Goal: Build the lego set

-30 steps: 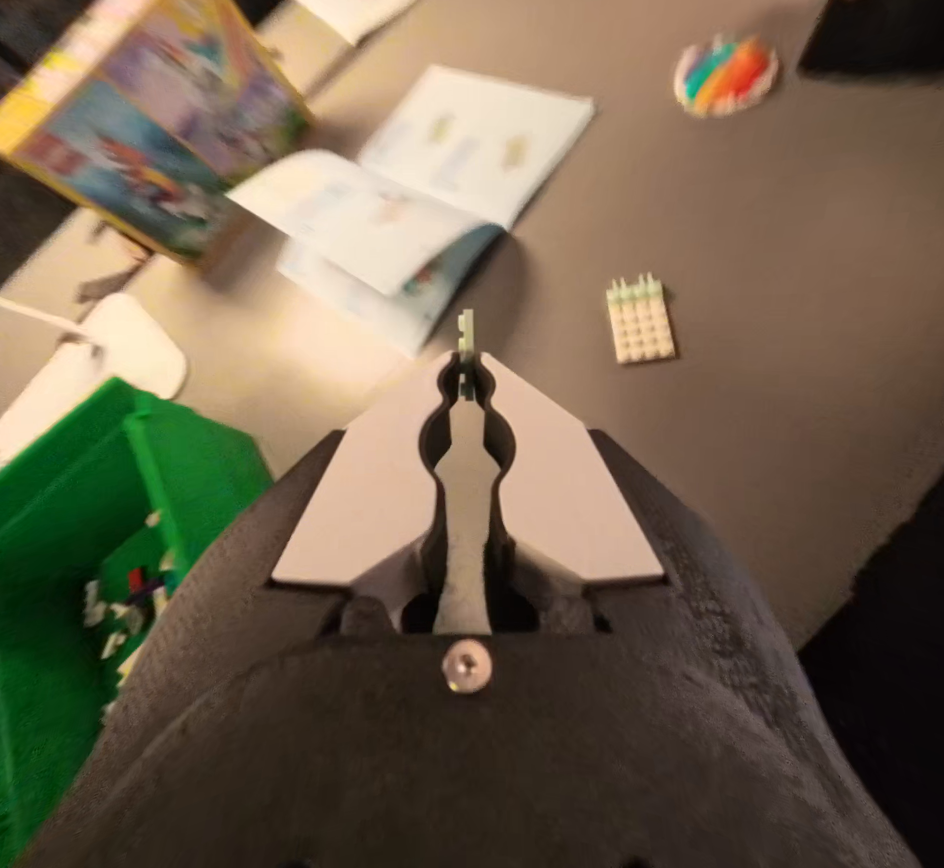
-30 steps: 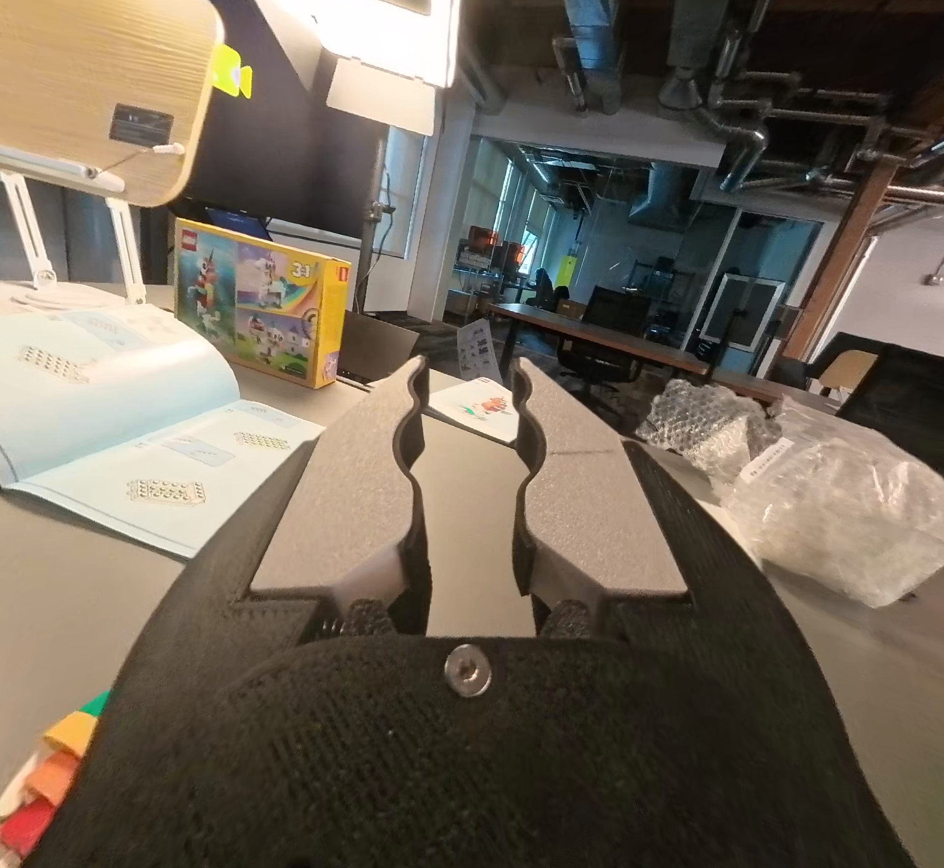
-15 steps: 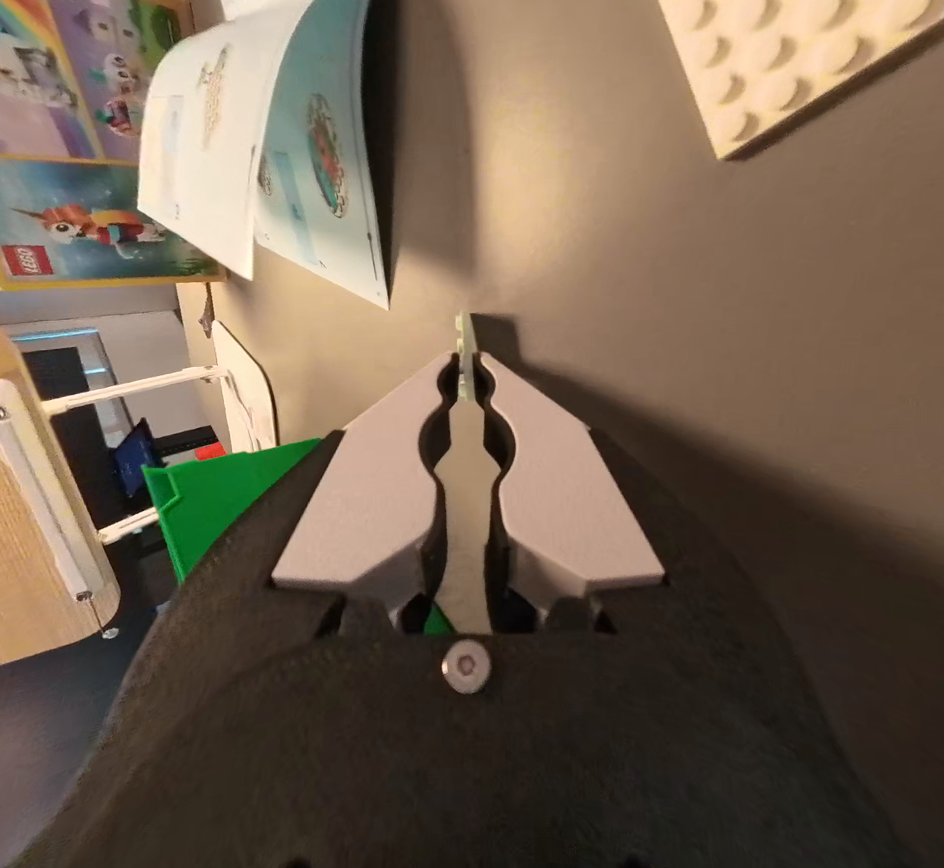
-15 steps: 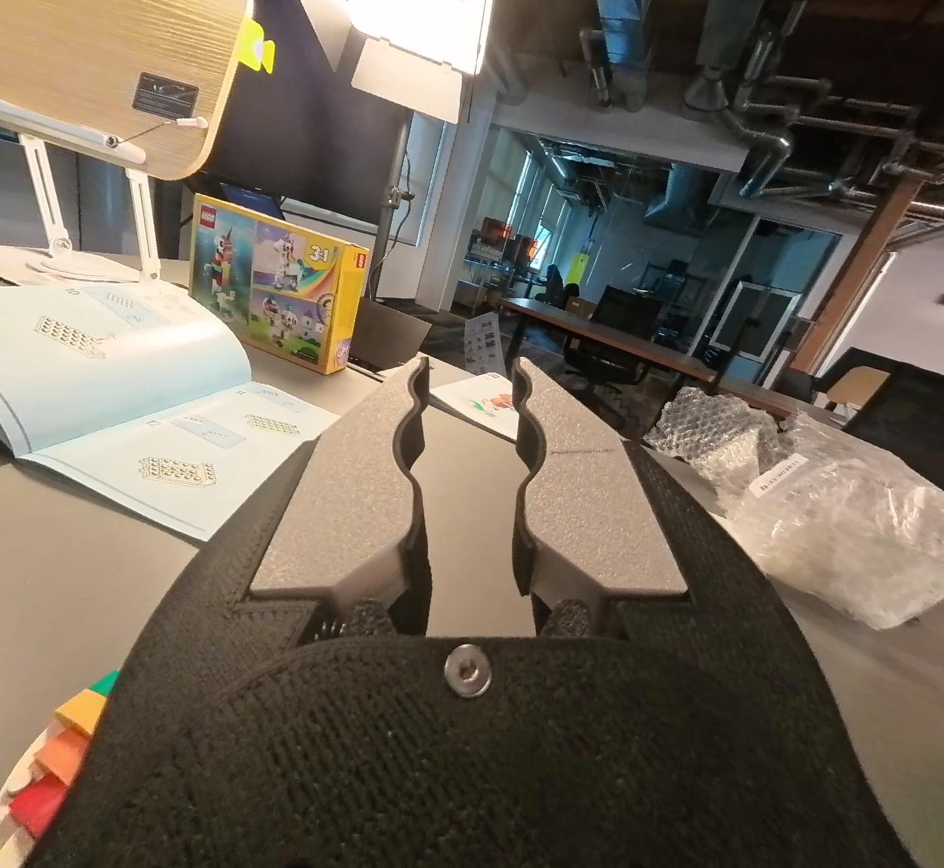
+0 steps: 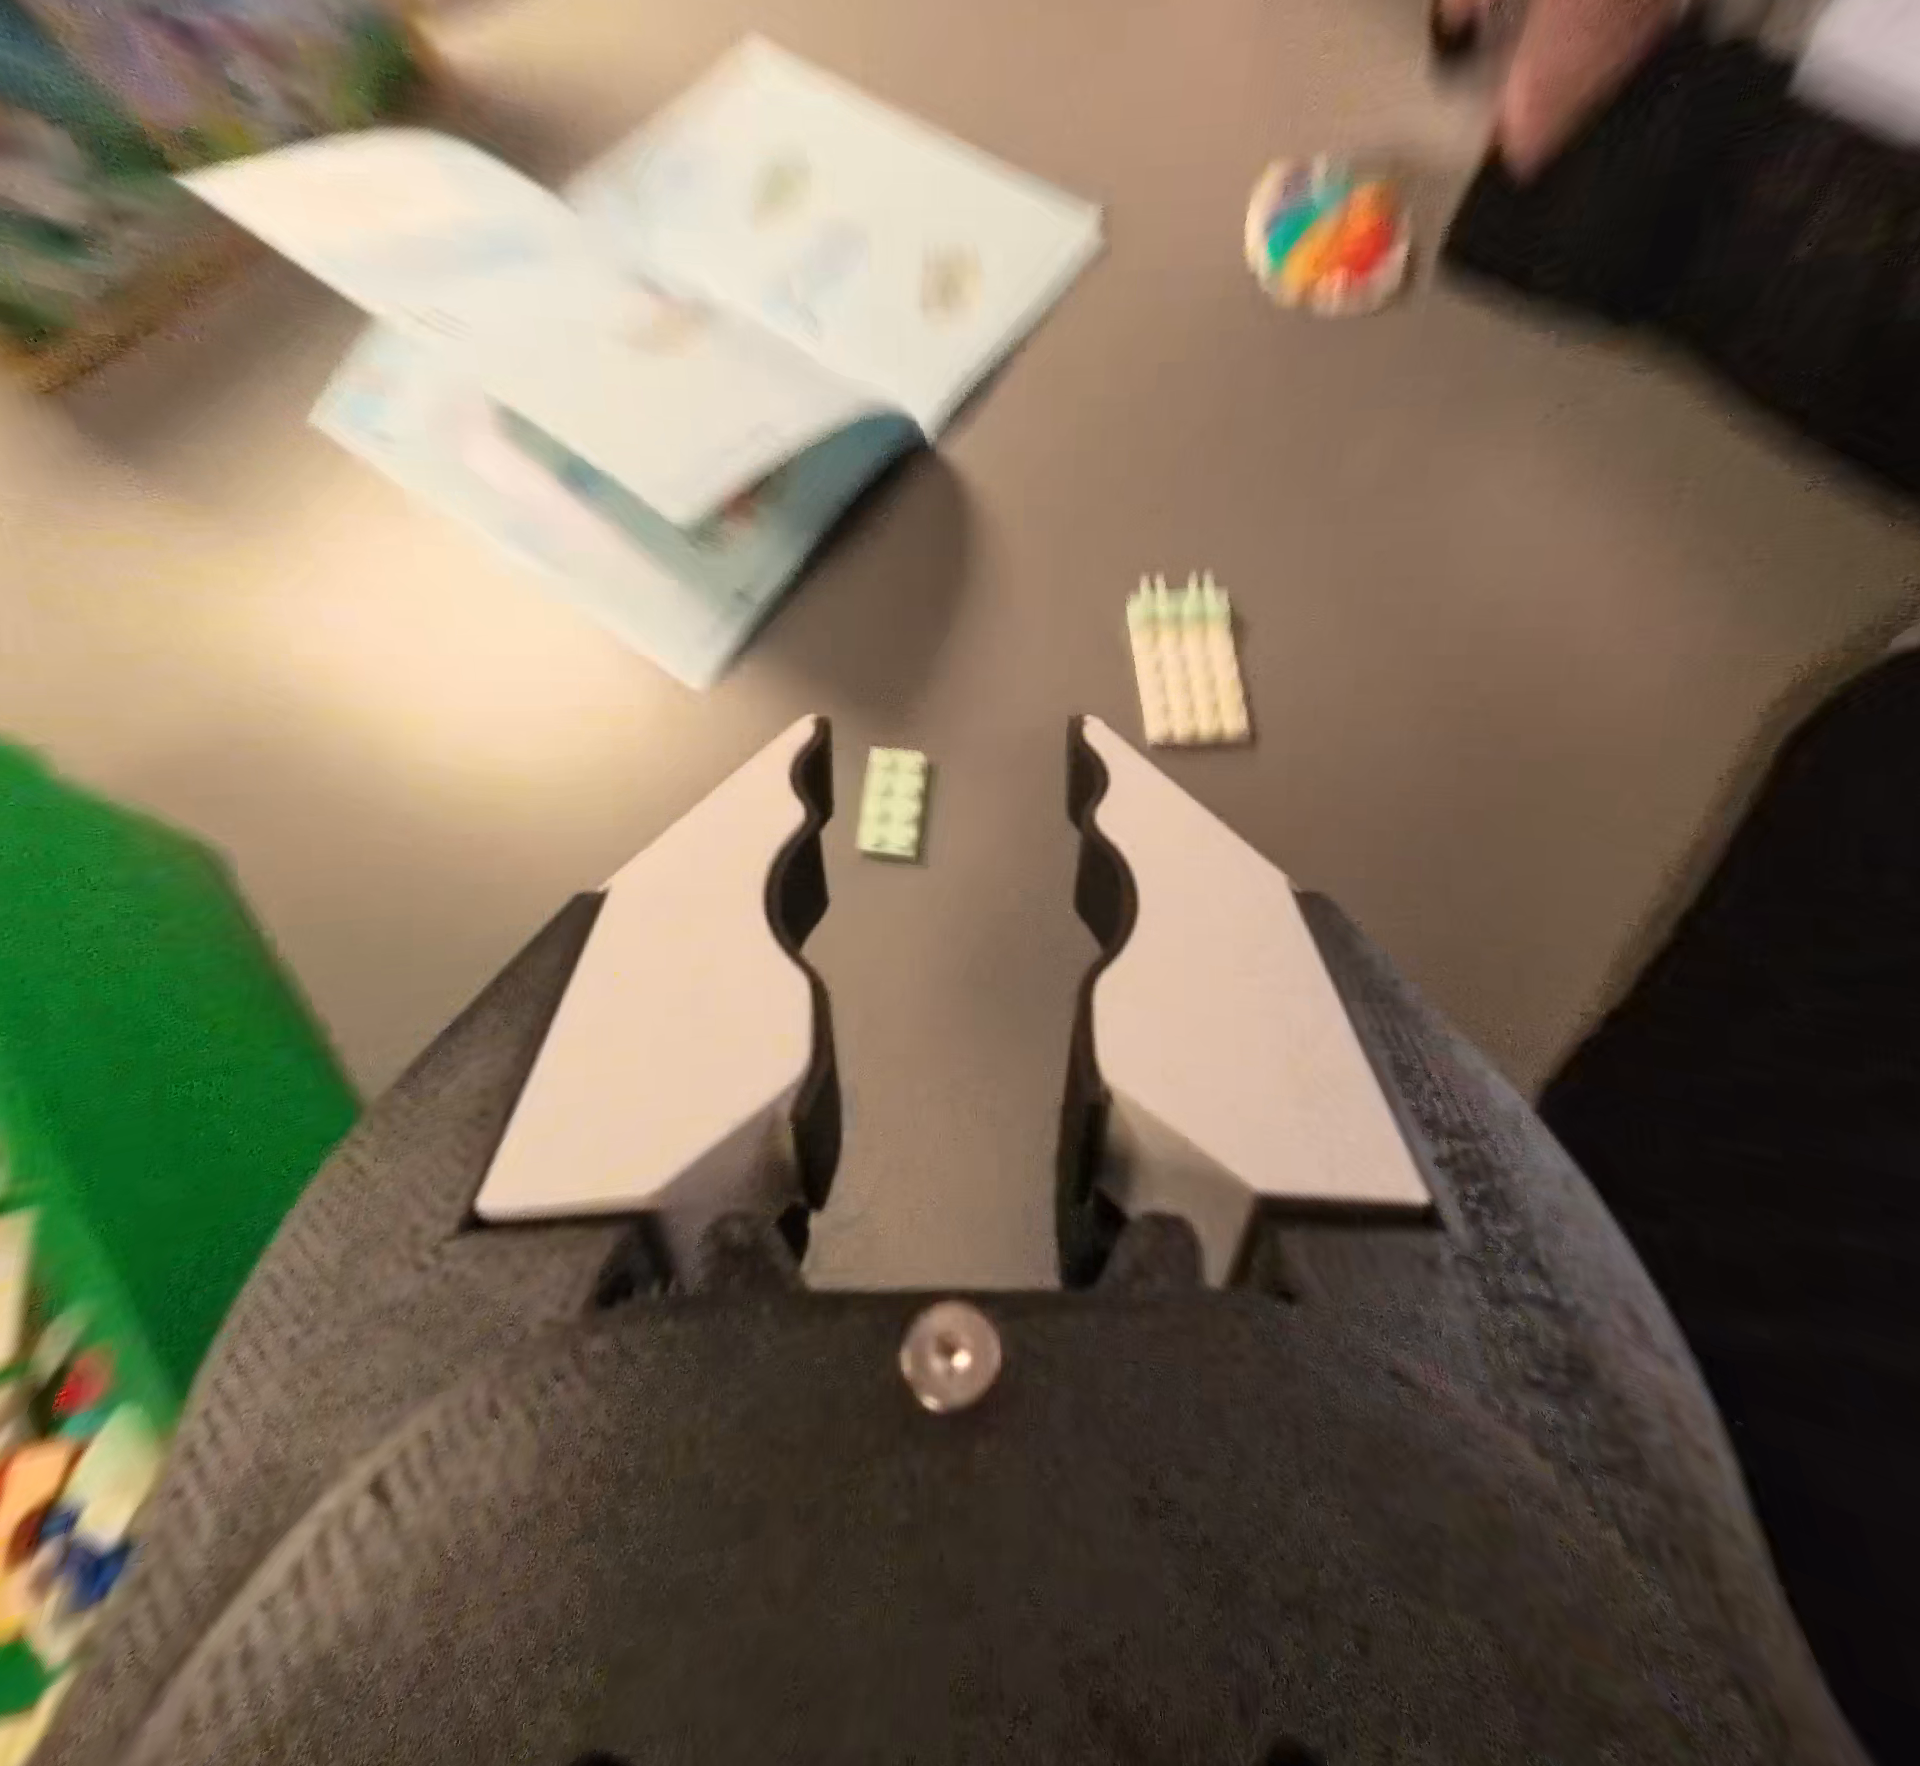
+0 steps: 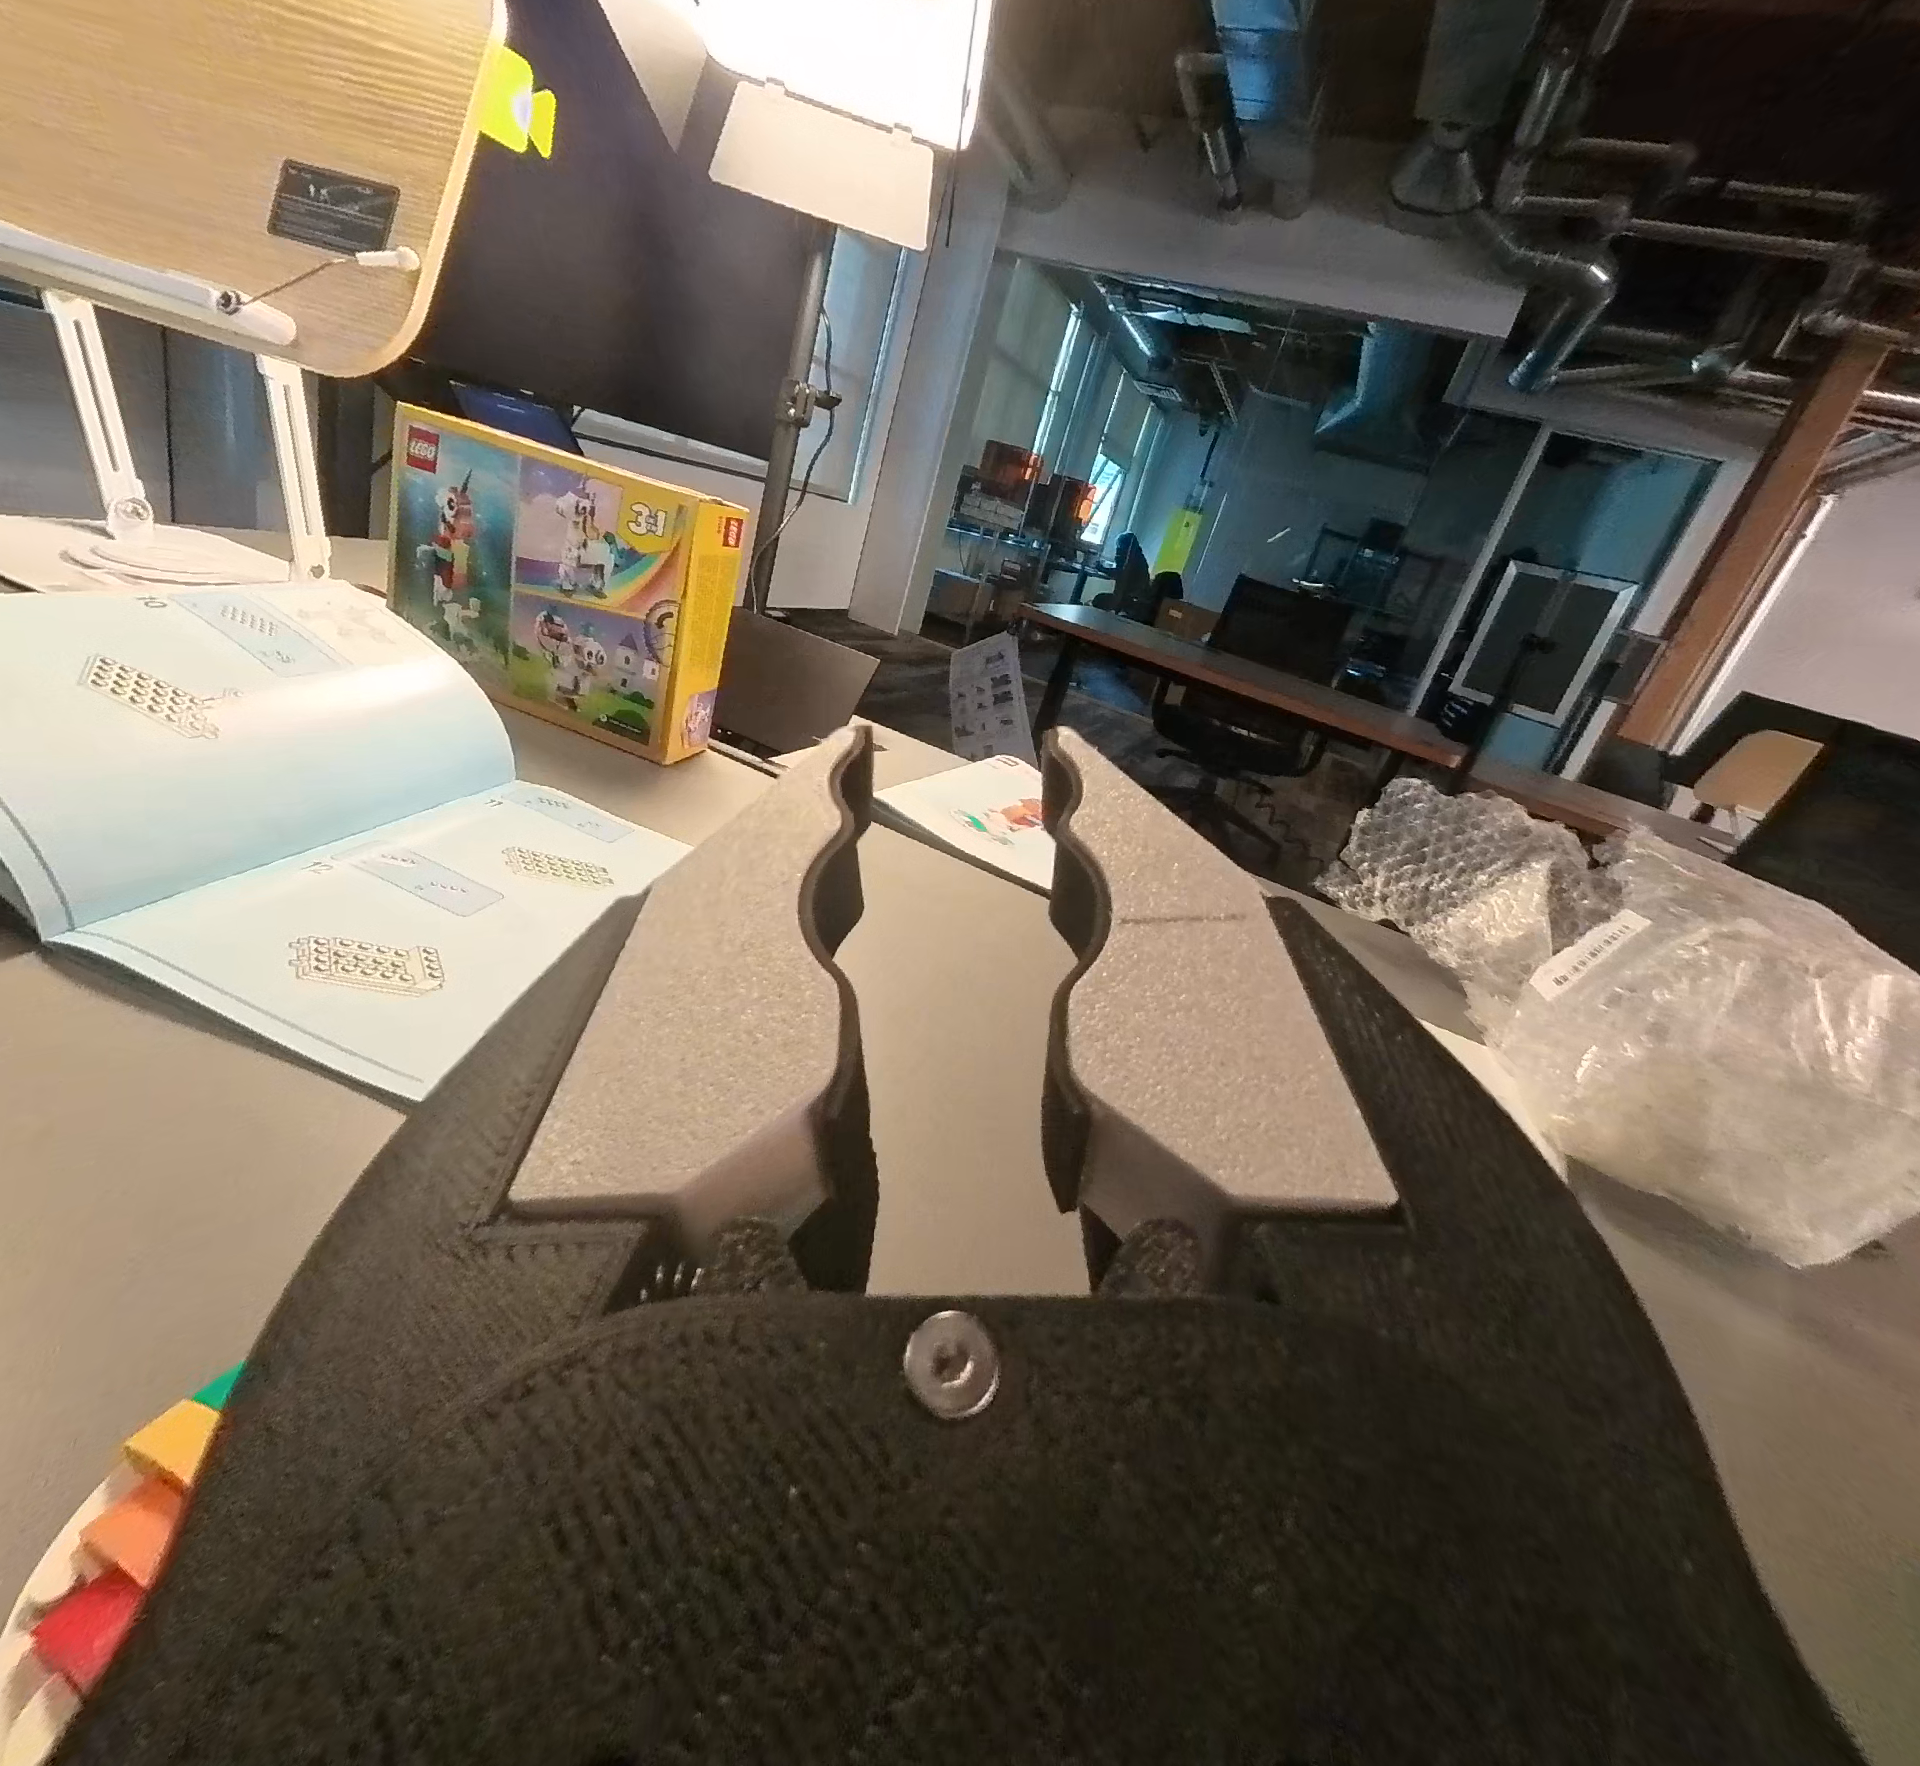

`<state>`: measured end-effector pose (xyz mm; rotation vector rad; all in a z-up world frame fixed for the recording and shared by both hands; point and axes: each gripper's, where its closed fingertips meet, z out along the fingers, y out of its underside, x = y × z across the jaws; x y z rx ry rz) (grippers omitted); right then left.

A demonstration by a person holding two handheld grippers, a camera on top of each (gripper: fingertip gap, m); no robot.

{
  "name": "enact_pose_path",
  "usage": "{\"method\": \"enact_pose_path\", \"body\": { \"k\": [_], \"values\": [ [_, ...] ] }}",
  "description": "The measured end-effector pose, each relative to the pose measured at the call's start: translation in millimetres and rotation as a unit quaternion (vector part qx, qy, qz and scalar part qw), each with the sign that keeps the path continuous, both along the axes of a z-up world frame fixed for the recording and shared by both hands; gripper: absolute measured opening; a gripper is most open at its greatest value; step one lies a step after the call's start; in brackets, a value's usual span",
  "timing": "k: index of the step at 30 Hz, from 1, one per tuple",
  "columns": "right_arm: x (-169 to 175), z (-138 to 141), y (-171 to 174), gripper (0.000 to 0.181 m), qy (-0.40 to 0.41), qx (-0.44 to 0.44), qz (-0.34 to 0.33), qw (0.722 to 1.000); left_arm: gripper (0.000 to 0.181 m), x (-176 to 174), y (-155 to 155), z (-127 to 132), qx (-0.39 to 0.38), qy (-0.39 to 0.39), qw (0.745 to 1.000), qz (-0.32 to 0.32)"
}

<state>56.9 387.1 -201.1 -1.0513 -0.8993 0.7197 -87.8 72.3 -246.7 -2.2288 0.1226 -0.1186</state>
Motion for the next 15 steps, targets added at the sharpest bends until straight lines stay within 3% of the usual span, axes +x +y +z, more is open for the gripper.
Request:
{"method": "enact_pose_path", "body": {
  "k": [2, 4, 6, 7, 9, 11, 13, 15],
  "values": [
    [0.3, 0.1, 0.5, 0.031, 0.002, -0.003, 0.0, 1.0, 0.041, -45.0, -20.6, 47.4, 0.065, -0.01, 0.994, 0.087],
    [-0.8, -0.7, 0.9, 0.031, 0.001, -0.005, 0.001, 1.0, 0.032, -119.5, -60.8, 74.4, 0.067, 0.089, 0.967, 0.227],
    [-2.6, -1.7, 0.5, 0.031, -0.001, -0.005, 0.003, 1.0, 0.027, -181.4, -106.1, 77.4, -0.001, 0.169, 0.927, 0.335],
    [-3.6, -2.3, 0.3, 0.031, -0.003, -0.005, 0.004, 1.0, 0.028, -199.6, -120.0, 67.9, -0.043, 0.16, 0.919, 0.357],
    [-5.1, -3.5, -0.1, 0.031, -0.007, -0.004, 0.005, 1.0, 0.028, -218.1, -129.6, 37.4, -0.107, 0.081, 0.925, 0.357],
    [-5.3, -4.3, 0.4, 0.031, -0.01, -0.002, 0.003, 1.0, 0.022, -231.5, -122.3, 13.6, -0.127, 0.037, 0.939, 0.316],
    [-3.9, -3.6, 1.0, 0.031, -0.007, -0.003, 0.002, 1.0, 0.021, -240.1, -121.7, -12.7, -0.186, 0.055, 0.947, 0.257],
    [-2.5, -3.2, 2.4, 0.031, -0.004, -0.008, 0.001, 1.0, 0.019, -253.6, -137.5, -38.4, -0.283, 0.079, 0.924, 0.244]
  ]
}}
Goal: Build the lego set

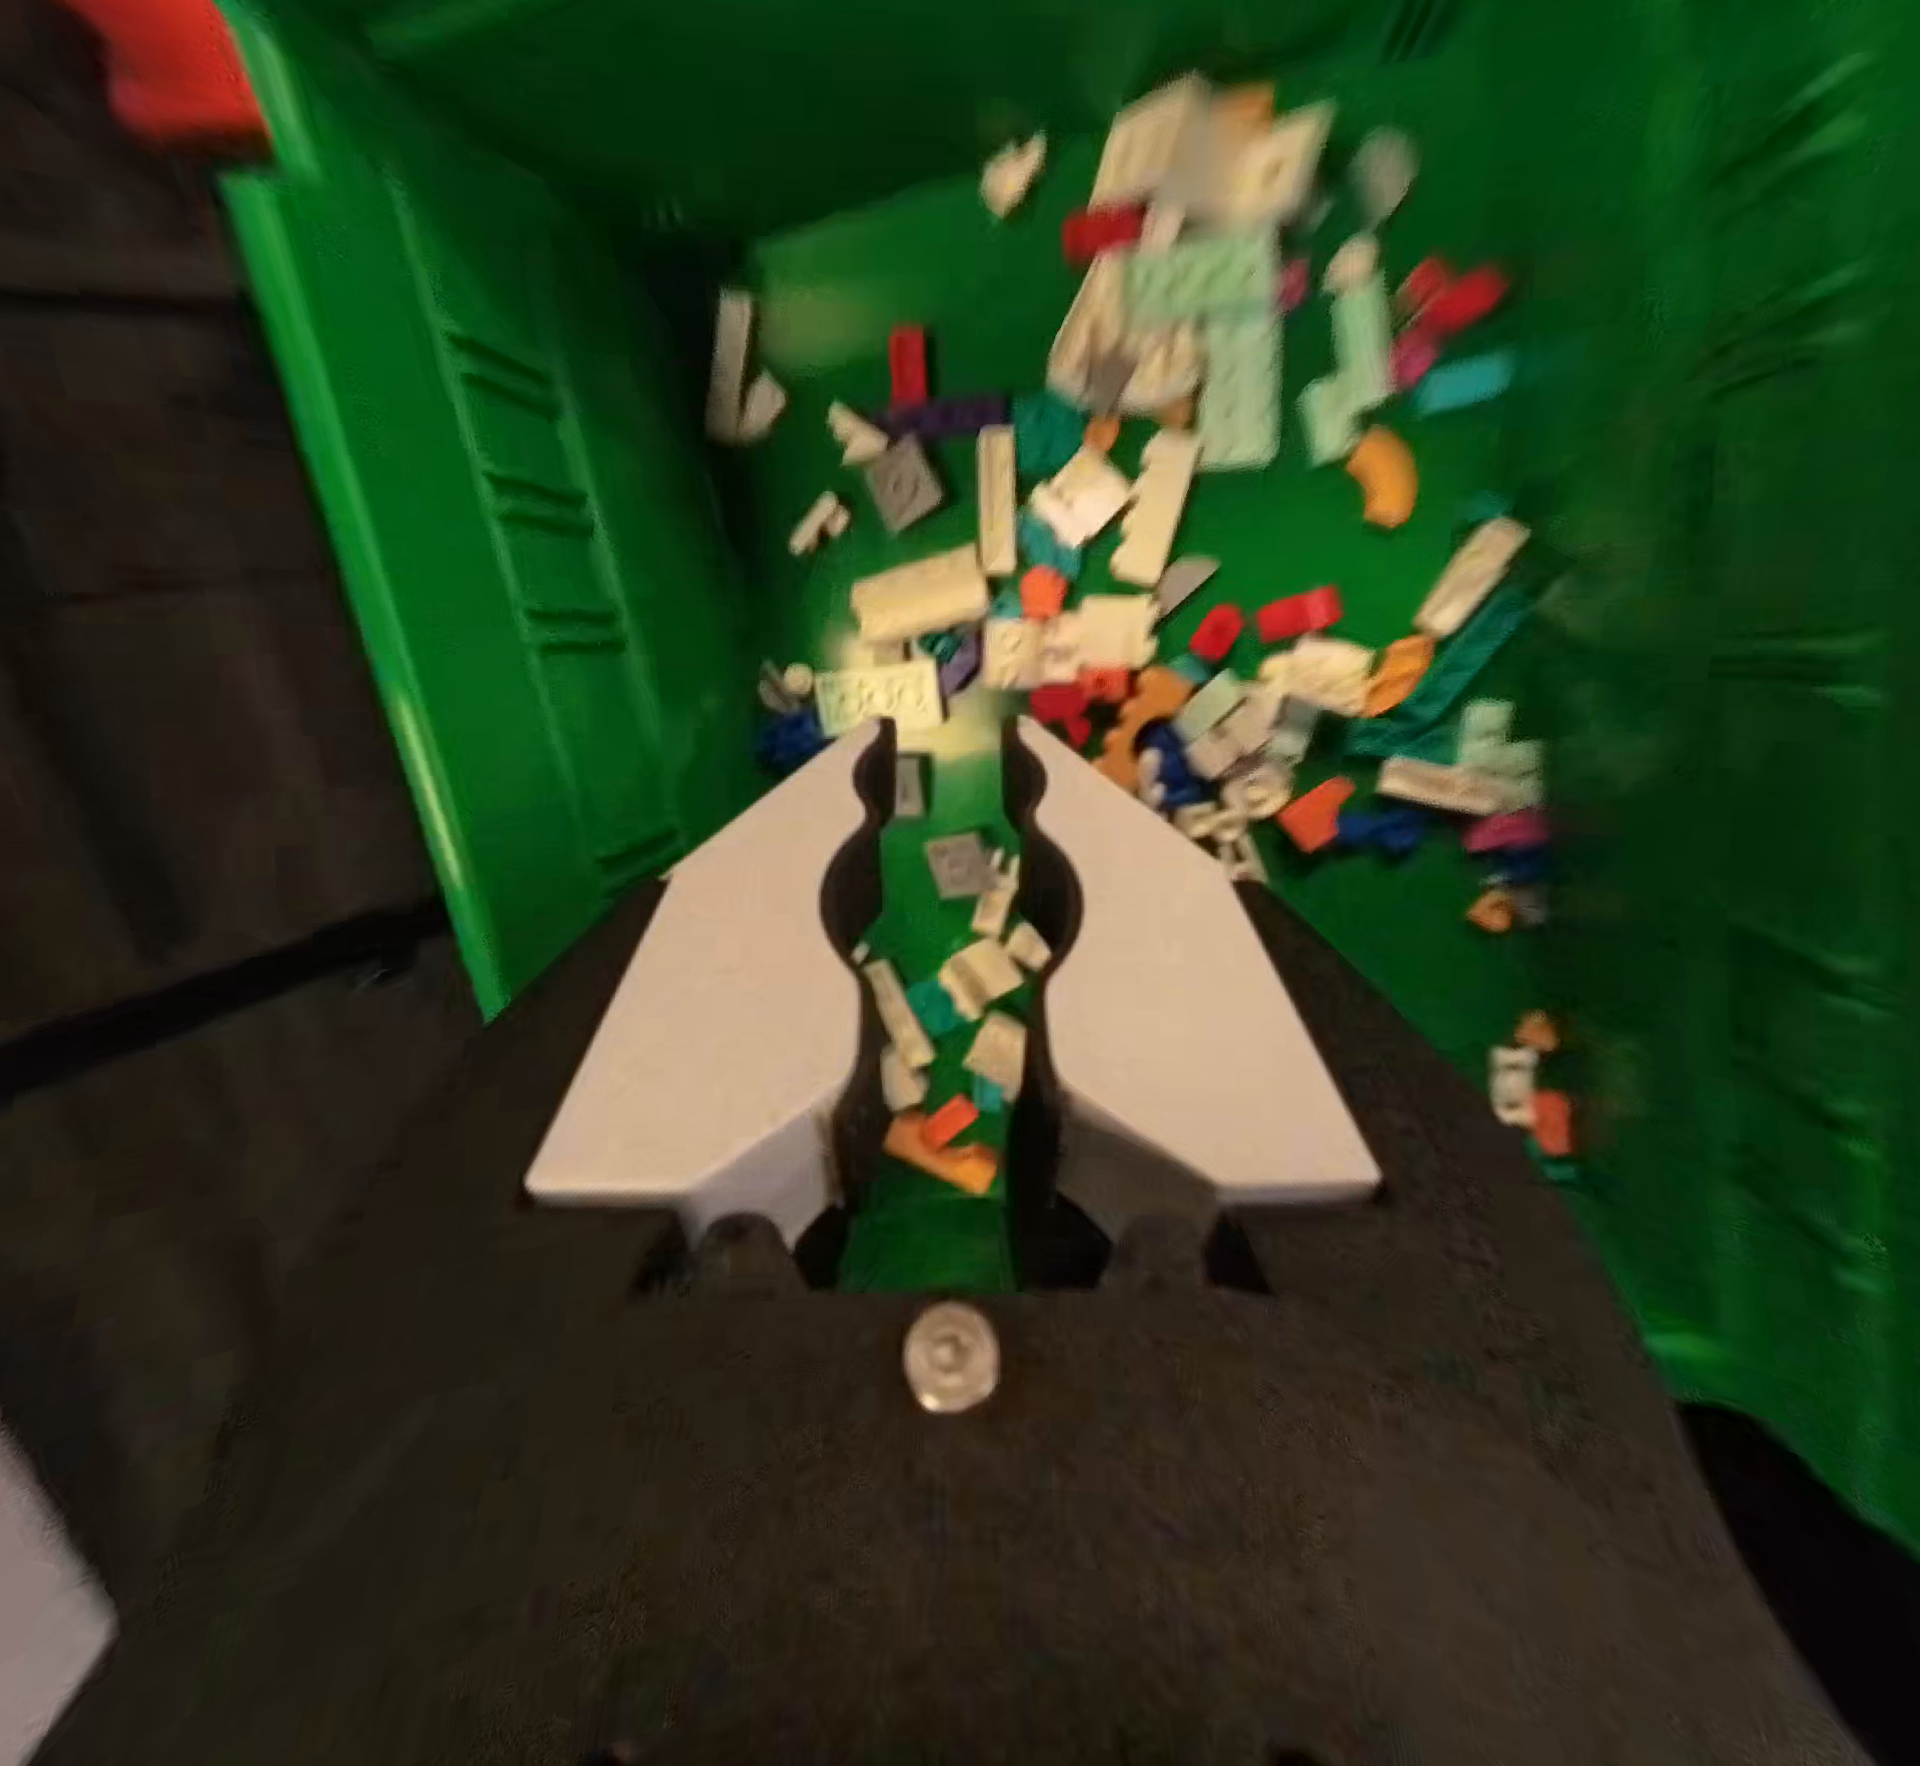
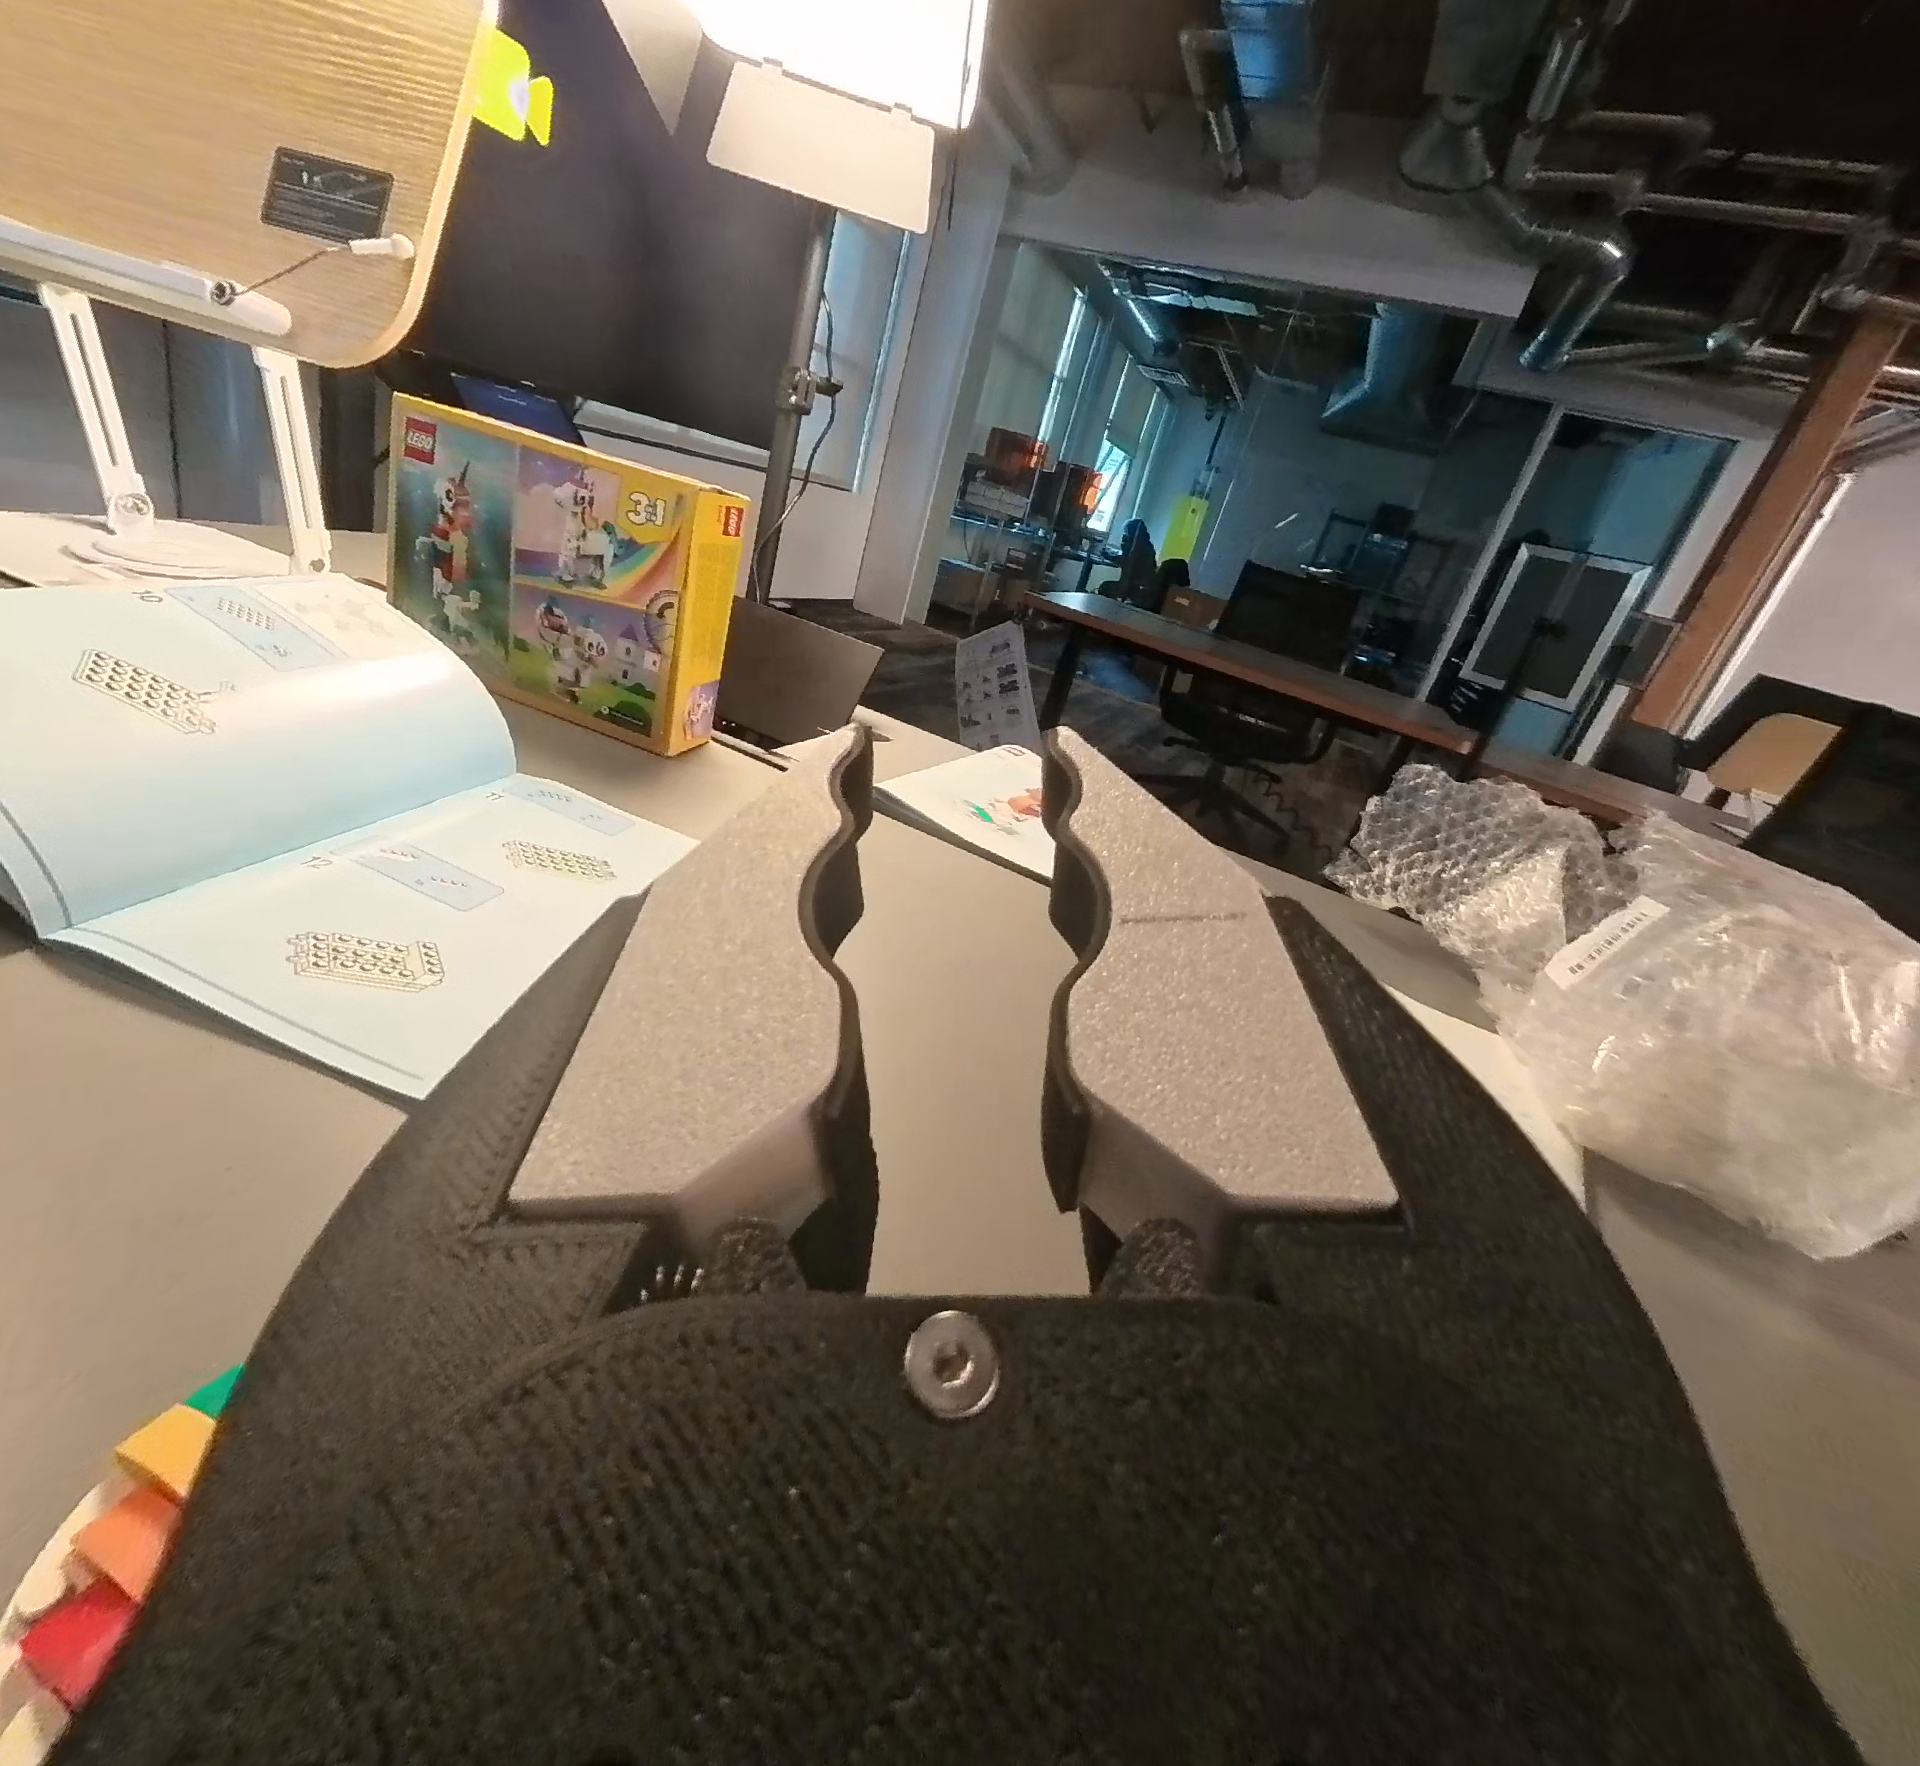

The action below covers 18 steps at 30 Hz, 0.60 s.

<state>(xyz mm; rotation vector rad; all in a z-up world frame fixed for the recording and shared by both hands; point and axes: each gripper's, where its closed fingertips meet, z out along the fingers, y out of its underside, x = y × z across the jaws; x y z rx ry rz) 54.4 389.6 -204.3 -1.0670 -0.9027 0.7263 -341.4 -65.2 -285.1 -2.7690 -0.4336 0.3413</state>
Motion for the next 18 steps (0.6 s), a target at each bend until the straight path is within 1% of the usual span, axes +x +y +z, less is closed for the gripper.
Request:
{"method": "enact_pose_path", "body": {
  "k": [1, 3, 5, 7, 9, 11, 13, 18],
  "values": [
    [0.5, 0.2, 0.6, 0.031, 0.002, -0.003, 0.0, 1.0, 0.017, -1.9, -3.8, -9.6, -0.031, -0.017, 0.999, -0.004],
    [0.8, 0.3, 1.1, 0.031, 0.004, -0.006, 0.002, 1.0, 0.016, -3.2, -3.8, -21.5, -0.056, -0.046, 0.997, -0.011],
    [0.7, 0.3, 1.0, 0.031, 0.004, -0.006, 0.002, 1.0, 0.015, -11.4, -2.5, -25.6, -0.07, -0.037, 0.997, -0.018],
    [0.2, 0.3, 0.6, 0.031, 0.004, -0.006, 0.003, 1.0, 0.006, -21.6, -1.9, -28.9, -0.079, -0.02, 0.997, -0.009],
    [-0.7, -0.1, 0.2, 0.031, 0.003, -0.006, 0.004, 1.0, 0.0, -27.5, -4.7, -35.4, -0.092, -0.02, 0.996, 0.009],
    [-1.0, -0.3, -0.1, 0.031, 0.001, -0.005, 0.005, 1.0, 0.0, -33.6, -11.7, -41.1, -0.115, -0.01, 0.993, 0.023],
    [-0.9, -0.2, -0.1, 0.031, 0.002, -0.006, 0.005, 1.0, 0.0, -34.1, -15.7, -44.8, -0.13, -0.006, 0.991, 0.021],
    [-1.4, -0.5, 0.4, 0.031, 0.002, -0.01, 0.006, 1.0, 0.0, -33.3, -15.4, -50.6, -0.121, -0.011, 0.992, 0.016]
  ]
}}
